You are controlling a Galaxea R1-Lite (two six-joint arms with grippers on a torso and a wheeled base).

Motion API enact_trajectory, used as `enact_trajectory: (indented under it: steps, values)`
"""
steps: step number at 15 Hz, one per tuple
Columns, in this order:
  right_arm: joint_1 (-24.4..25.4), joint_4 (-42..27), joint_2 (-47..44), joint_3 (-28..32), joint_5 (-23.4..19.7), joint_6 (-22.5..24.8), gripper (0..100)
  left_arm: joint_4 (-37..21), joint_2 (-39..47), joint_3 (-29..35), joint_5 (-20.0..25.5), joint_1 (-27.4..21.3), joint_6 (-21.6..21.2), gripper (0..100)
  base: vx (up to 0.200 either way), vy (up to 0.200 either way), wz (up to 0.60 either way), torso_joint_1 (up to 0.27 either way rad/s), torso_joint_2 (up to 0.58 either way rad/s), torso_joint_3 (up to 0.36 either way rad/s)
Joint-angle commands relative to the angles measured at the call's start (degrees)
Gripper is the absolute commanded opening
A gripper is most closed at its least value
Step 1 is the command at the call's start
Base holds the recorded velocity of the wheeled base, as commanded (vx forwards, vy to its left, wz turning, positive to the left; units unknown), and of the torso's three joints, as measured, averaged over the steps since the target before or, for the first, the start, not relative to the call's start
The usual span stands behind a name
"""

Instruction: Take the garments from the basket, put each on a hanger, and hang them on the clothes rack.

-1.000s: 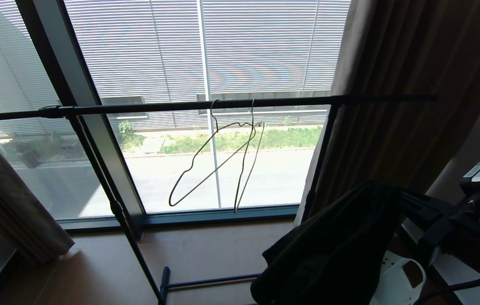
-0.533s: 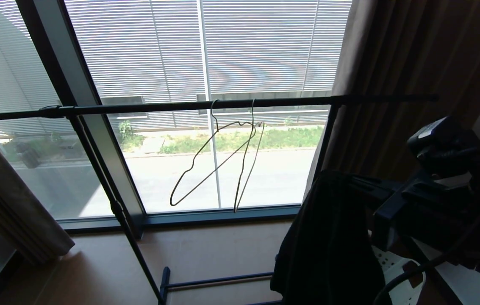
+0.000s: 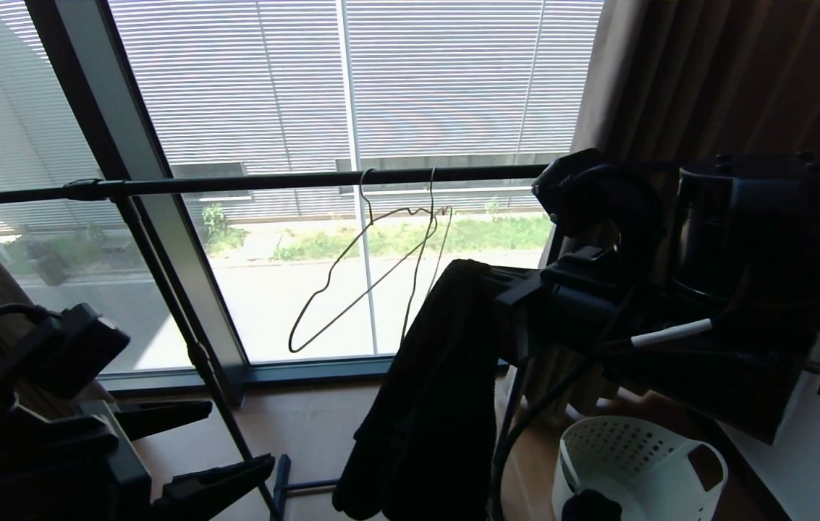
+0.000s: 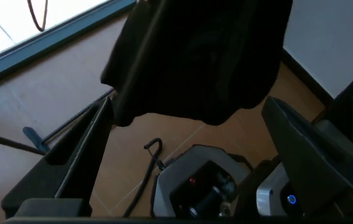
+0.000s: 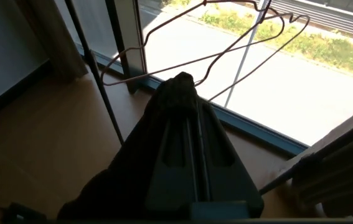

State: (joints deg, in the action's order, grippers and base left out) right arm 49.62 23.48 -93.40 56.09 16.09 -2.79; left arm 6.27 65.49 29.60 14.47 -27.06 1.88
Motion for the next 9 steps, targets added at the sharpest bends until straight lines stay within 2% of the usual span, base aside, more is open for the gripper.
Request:
enact_trajectory:
  steps: [1, 6, 9]
  values:
    - [1.19, -0.01, -5.65, 4.29, 0.96, -0.28, 0, 0.59, 9.83, 2.48, -1.37, -6.25, 1.02, 100, 0.000, 0.000, 0.00, 0.000, 0.00, 0.000]
    - [3.91, -0.10, -8.29, 8.95, 2.63, -0.28, 0, 0.68, 16.51, 6.26, -2.25, -10.91, 3.13, 100, 0.000, 0.000, 0.00, 0.000, 0.00, 0.000]
    - [5.32, -0.10, -8.02, 9.65, 2.98, -0.37, 0, 5.34, 22.14, 6.96, -8.23, -15.21, 7.00, 100, 0.000, 0.000, 0.00, 0.000, 0.00, 0.000]
